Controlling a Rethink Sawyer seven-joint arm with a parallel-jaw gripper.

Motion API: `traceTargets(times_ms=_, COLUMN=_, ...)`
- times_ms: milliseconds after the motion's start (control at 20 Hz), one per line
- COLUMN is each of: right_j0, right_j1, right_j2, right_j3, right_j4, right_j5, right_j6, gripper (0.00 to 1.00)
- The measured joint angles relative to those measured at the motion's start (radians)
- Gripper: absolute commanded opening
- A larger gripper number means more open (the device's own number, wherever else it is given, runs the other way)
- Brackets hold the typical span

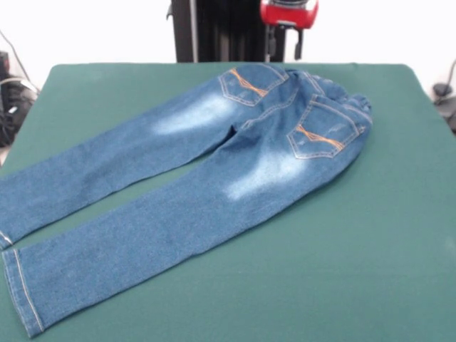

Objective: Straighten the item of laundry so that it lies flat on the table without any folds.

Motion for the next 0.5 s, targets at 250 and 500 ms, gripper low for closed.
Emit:
traceTargets(times_ms=250, right_j0=-0.005, right_j1=-0.021, right_j2=0.000, right_j3=-0.020, right_j4=0.021, right_j5=0.034, right_j6=0.000, gripper=1.00)
traceTargets(times_ms=500, right_j0=0.005, right_j1=-0.034, right_j2=0.000, right_j3=-0.056, right_j4=0.059, right_j5=0.082, right_j6=0.000, gripper=1.00)
